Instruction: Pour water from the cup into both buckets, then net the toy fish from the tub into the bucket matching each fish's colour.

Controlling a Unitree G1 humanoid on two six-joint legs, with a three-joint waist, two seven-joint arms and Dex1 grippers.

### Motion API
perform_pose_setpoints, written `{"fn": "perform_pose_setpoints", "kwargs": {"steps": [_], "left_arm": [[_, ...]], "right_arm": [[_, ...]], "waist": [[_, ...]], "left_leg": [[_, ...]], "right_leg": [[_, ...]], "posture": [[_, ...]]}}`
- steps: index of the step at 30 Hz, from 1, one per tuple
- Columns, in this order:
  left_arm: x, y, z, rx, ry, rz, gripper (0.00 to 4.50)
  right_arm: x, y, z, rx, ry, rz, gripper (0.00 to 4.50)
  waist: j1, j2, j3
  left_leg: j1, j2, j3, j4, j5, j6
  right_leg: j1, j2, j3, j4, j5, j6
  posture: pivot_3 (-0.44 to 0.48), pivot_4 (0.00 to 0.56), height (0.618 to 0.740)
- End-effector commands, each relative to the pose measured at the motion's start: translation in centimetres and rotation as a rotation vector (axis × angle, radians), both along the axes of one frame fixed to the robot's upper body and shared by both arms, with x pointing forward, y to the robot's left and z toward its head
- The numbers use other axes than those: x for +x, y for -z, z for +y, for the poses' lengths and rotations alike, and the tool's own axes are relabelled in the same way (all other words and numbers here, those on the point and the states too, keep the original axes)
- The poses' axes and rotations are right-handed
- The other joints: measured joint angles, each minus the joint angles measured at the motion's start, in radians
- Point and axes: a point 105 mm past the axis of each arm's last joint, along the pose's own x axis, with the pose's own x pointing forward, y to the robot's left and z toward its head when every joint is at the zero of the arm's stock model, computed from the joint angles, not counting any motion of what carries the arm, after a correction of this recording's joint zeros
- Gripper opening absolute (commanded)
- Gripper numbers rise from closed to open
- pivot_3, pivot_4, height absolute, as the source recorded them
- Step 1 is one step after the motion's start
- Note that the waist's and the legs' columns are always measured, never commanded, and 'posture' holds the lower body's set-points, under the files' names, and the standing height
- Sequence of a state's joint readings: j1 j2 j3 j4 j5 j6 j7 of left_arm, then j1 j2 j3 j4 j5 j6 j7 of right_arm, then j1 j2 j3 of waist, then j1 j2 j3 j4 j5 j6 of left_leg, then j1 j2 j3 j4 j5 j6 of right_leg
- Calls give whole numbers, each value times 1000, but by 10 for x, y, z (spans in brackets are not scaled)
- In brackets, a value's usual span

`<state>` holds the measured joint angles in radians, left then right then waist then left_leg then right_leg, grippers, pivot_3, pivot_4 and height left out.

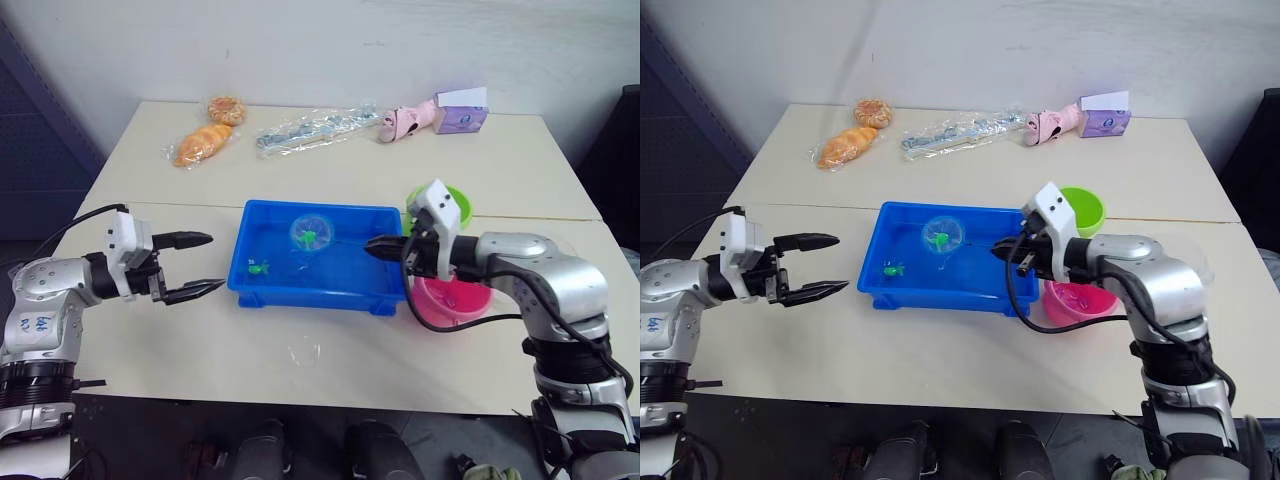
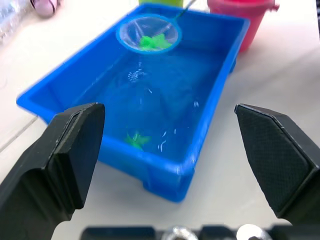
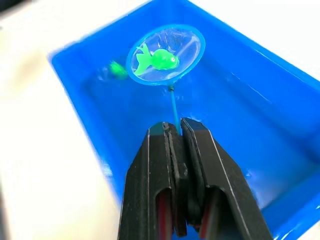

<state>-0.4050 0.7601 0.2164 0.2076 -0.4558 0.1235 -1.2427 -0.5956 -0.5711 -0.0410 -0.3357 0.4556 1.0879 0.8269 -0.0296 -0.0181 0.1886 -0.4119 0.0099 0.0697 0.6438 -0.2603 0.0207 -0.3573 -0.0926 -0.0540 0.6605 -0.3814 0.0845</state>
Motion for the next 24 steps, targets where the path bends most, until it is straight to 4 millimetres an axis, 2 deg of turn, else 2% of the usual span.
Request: {"fn": "perform_pose_setpoints", "kwargs": {"steps": [1, 5, 10, 15, 19, 24], "left_arm": [[3, -17, -17, -64, 34, -38, 4473], [13, -25, -41, -144, 34, -4, 4473], [11, -36, -73, -236, 129, 12, 4473], [15, -29, -88, -218, 157, 23, 4473], [18, -26, -99, -227, 177, 25, 4473], [18, -24, -102, -232, 188, 26, 4473]], "right_arm": [[-8, -18, -17, 0, 54, -55, 0], [-14, -28, -33, 29, 135, -75, 0], [-14, -45, -74, 41, 330, -157, 0], [-9, -56, -110, 5, 487, -224, 0], [-4, -53, -131, -91, 559, -269, 0], [7, -42, -143, -278, 591, -403, 0]], "waist": [[3, 0, 0], [4, 0, 0], [3, 0, 0], [0, 0, 0], [4, 0, 0], [3, 0, 0]], "left_leg": [[0, 0, 0, 0, 0, 0], [-1, -1, 0, 1, -1, 1], [-1, -1, 0, 1, -1, 1], [0, -1, 0, 1, 0, 0], [0, -1, 1, 1, 1, -1], [0, -1, 1, 1, 1, -1]], "right_leg": [[0, 0, 0, 0, 0, 0], [0, 0, 0, 0, 0, 0], [1, 0, 0, 0, 0, 0], [1, 0, 0, -1, 0, 0], [1, 1, 0, -1, 0, 0], [1, 1, 1, -1, 0, 0]], "posture": [[0, 150, 740], [0, 150, 740], [0, 150, 740], [0, 150, 740], [0, 150, 740], [0, 150, 740]]}}
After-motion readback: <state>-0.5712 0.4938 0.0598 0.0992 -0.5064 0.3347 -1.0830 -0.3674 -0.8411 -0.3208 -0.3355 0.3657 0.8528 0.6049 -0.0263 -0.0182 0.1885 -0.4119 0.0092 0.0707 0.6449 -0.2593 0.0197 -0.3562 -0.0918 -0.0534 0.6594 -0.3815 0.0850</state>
